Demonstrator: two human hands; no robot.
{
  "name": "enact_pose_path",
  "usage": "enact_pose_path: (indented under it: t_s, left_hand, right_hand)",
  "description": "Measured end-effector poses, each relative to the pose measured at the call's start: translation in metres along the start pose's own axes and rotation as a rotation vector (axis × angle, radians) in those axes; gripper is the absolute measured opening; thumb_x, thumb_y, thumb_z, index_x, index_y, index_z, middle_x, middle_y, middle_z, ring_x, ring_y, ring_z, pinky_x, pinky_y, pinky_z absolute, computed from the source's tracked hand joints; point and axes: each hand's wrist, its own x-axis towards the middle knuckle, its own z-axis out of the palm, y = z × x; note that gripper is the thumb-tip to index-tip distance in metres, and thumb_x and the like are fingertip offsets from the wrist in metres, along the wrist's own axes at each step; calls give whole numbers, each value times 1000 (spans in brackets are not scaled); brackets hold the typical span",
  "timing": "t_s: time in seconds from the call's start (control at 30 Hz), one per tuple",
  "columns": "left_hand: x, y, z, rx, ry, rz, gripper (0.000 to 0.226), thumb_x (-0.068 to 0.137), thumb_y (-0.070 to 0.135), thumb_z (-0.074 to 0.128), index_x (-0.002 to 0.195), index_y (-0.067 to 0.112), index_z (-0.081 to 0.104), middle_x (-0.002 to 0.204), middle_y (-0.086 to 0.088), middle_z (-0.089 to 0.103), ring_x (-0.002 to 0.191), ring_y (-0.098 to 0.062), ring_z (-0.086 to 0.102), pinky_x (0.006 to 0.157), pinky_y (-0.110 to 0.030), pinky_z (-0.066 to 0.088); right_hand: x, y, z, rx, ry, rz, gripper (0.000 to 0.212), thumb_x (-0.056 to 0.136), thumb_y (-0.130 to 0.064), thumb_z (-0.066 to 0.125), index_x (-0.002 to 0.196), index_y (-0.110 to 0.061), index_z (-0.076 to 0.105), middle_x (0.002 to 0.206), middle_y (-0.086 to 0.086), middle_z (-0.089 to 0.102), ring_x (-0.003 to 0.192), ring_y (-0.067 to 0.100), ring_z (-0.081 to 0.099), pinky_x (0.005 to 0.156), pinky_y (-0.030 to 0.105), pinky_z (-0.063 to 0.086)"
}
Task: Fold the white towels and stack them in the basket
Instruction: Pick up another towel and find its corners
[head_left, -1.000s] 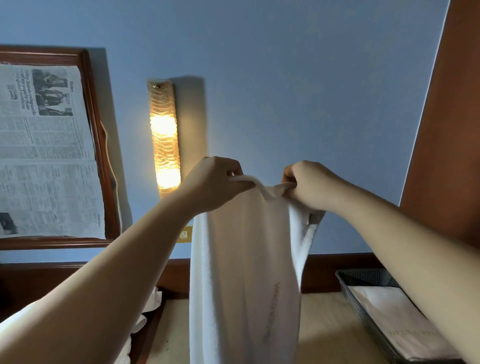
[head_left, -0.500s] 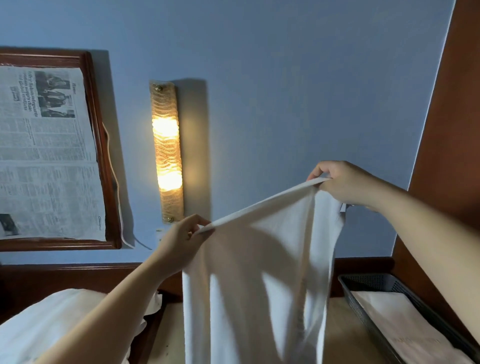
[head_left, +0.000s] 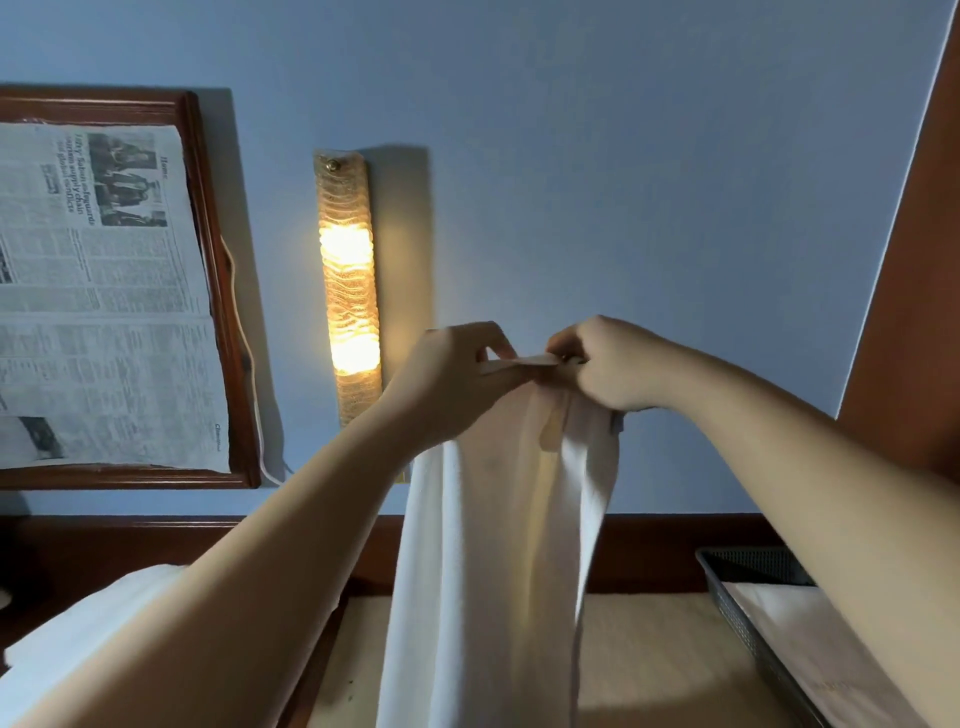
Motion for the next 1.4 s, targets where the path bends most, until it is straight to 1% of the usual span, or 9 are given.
enact_pose_path:
  t_s: [0.2,0.47,0.53,0.63,0.8,0.93,1.2,1.3,1.4]
  left_hand:
    - [-43,-61,16,24,-108,-91,33,91,49,74,70,29,59,58,5,53,54,-7,47,51,-23,32]
    - [-75,-99,10,-42,-56,-230,19,89,39,80,78,27,70,56,12,57,50,-7,47,51,-24,36]
    - [-60,-82,8,-29,-24,-155,20,88,39,81,77,25,71,59,11,60,54,-8,50,51,-21,36]
    - [-33,-39,9,49,-34,9,21,90,39,79,79,22,73,62,5,60,65,-11,53,53,-20,36]
    - [-7,-20,0,123,-18,119,35,83,48,80,70,19,65,60,0,54,63,-14,50,52,-24,31]
    - [-29,-60,0,77,-99,-28,38,82,50,82,68,28,56,53,8,50,51,-7,45,51,-23,32]
    - [-71,-109,11,60,-47,-199,15,99,20,68,85,28,67,72,7,59,63,-6,53,57,-24,35]
    - [-56,-87,13,19,-24,-201,24,97,9,56,99,30,68,77,7,68,68,-11,63,56,-27,45]
    - [-38,-50,16,21,-26,-89,29,94,11,52,107,34,66,69,9,66,65,-3,61,53,-19,42]
  right_hand:
    - [-6,25,-8,-89,15,24,28,100,-29,63,75,-18,64,64,1,53,62,16,46,58,32,34]
    - [-17,74,-3,-205,-8,217,28,99,-36,60,77,-19,63,73,0,61,70,22,54,63,34,40]
    - [-12,60,9,-273,-91,196,19,94,-45,64,95,-27,68,90,-4,67,83,19,61,75,34,51]
    - [-6,14,29,-103,-196,97,61,78,-55,85,131,-43,57,105,-9,62,100,15,63,88,31,52]
    - [7,-6,18,-59,-109,-13,8,96,-34,71,90,-30,70,81,-6,68,75,17,64,57,28,45]
    - [1,14,-4,-158,-58,-32,22,96,-38,69,78,-28,62,77,-6,63,74,13,57,66,32,41]
    - [-5,62,2,-235,9,149,23,96,-40,68,80,-27,59,84,-7,62,76,12,56,64,32,41]
    - [1,53,15,-321,-18,169,19,94,-44,63,97,-26,62,96,-3,67,85,20,62,75,36,50]
    - [4,24,35,-159,-123,66,58,85,-59,75,136,-46,52,104,-12,62,95,15,64,85,35,53]
